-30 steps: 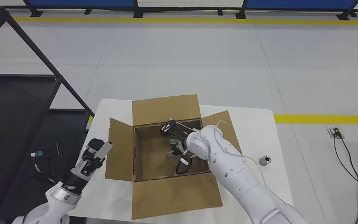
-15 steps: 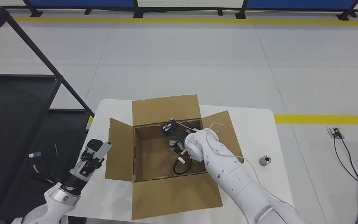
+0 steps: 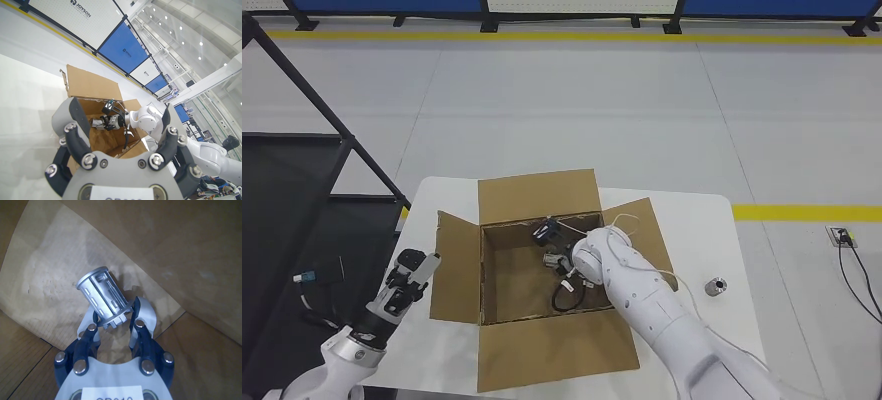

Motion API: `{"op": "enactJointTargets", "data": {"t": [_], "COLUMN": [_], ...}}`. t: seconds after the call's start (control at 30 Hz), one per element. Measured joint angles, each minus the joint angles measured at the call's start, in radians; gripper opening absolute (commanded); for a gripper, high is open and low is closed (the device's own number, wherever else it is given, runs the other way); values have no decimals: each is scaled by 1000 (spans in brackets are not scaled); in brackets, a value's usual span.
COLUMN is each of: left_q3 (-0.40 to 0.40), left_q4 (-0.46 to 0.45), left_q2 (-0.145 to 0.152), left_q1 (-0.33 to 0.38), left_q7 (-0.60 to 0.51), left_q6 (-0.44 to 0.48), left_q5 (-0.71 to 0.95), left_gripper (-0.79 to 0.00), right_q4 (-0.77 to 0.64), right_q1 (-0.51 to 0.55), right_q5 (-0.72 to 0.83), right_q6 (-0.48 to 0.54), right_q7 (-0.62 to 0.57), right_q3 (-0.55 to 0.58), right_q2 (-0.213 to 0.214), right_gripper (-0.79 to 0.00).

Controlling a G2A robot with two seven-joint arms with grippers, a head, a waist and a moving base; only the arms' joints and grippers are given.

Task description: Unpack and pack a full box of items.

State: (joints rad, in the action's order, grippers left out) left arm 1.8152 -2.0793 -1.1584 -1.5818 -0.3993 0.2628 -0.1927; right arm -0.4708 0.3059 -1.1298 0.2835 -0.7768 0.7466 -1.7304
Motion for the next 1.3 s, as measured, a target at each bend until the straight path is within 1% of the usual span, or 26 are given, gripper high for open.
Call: {"op": "enactJointTargets", "data": {"t": [0.07,0.27,0.4,0.5,0.6,0.7,0.73,0.77,0.83,0.9,0.93,1.03,1.3], "left_q3": [0,-1,-8,-16,-25,-32,-35,-37,-42,-46,-49,-55,-70], "left_q4": [0,3,4,7,10,15,15,16,15,14,14,13,21], "left_q2": [0,2,3,4,5,6,6,7,7,8,8,9,9], "left_q1": [0,3,11,21,32,42,45,47,51,53,55,59,53], "left_q7": [2,1,-3,-9,-15,-20,-22,-24,-26,-29,-30,-32,-24], "left_q6": [-1,1,-3,-6,-8,-8,-8,-8,-9,-9,-10,-12,-2], "left_q5": [1,0,-1,-4,-6,-8,-9,-9,-12,-14,-16,-20,-13], "left_gripper": [0,0,0,0,0,0,0,0,0,0,0,0,0], "right_q4": [12,0,-71,-176,-350,-604,-721,-810,-999,-1127,-1195,-1287,-1280], "right_q1": [-8,-19,5,49,131,265,331,383,497,577,619,674,670], "right_q5": [9,8,-19,-61,-109,-177,-203,-219,-250,-271,-289,-313,-311], "right_q6": [16,44,38,11,0,-7,-3,2,7,9,-9,-73,-64], "right_q7": [5,24,45,36,-25,-117,-150,-169,-186,-172,-152,-112,-117], "right_q3": [3,17,39,72,130,214,253,283,350,389,408,425,424], "right_q2": [-3,4,27,61,107,160,180,194,219,232,237,240,240], "right_gripper": [-785,-785,-785,-785,-785,-785,-785,-785,-785,-785,-785,-785,-785]}}
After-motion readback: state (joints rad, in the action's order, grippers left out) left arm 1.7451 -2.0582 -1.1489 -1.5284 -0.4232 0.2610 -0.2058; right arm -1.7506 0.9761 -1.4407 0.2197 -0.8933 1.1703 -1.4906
